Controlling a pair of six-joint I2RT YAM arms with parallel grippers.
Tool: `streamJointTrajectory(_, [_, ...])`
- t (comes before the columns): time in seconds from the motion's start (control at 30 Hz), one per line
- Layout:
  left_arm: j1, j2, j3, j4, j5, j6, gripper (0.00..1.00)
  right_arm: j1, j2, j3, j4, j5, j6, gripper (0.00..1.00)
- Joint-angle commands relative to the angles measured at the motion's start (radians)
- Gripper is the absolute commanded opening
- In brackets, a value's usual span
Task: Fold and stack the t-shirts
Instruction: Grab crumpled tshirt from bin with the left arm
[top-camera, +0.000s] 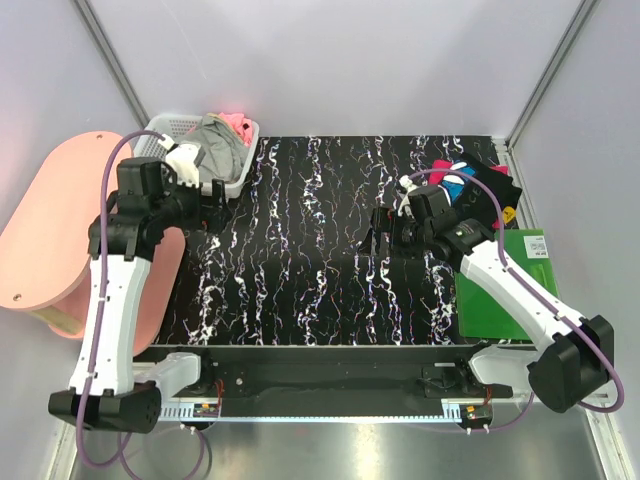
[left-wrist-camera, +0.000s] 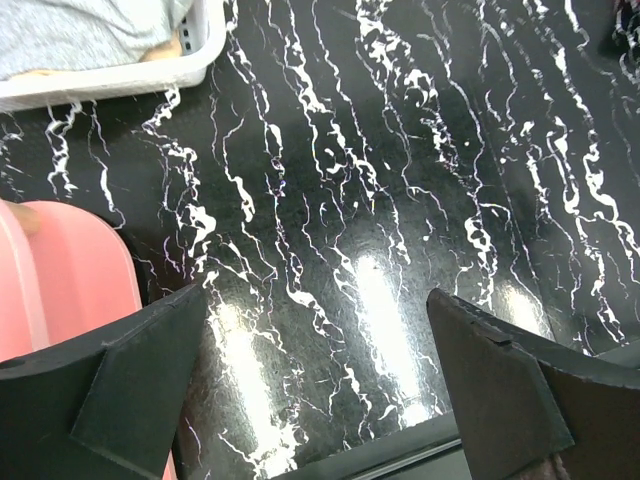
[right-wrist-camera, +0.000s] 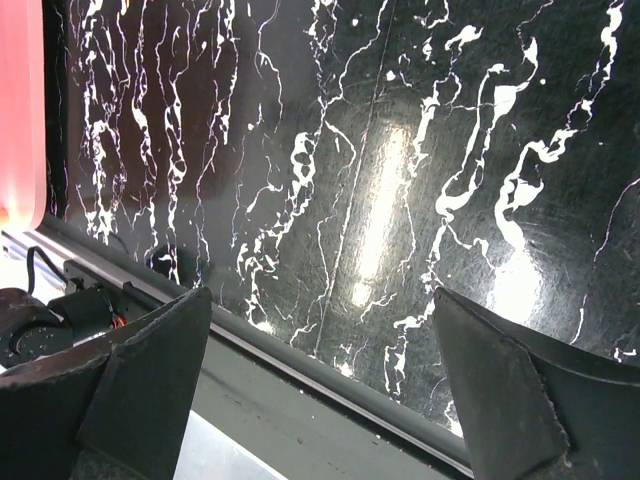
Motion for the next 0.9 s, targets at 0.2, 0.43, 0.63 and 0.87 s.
streamJointTrajectory(0.2, [-0.001, 0.223, 0.145, 0.164, -0.156, 0.012, 0.99, 0.005, -0.083, -0.03, 0.036, -0.013, 0.0, 1.0])
streamJointTrajectory(0.43, [0.017, 0.688, 0.495, 0.221, -0.38, -0.037, 0.99, 0.005, -0.109, -0.043, 0.042, 0.028, 0.001, 1.0])
streamJointTrajectory(0.63, [0.025, 1.041, 0.788, 0.224, -0.394, -0.026, 0.99, 0.005, -0.183, -0.096, 0.065, 0.045, -0.002, 0.96])
streamJointTrajectory(0.87, [0.046, 1.221, 0.897, 0.376, -0.368, -0.051, 0.95, 0.006, -0.292, -0.194, 0.111, 0.023, -0.01, 0.95])
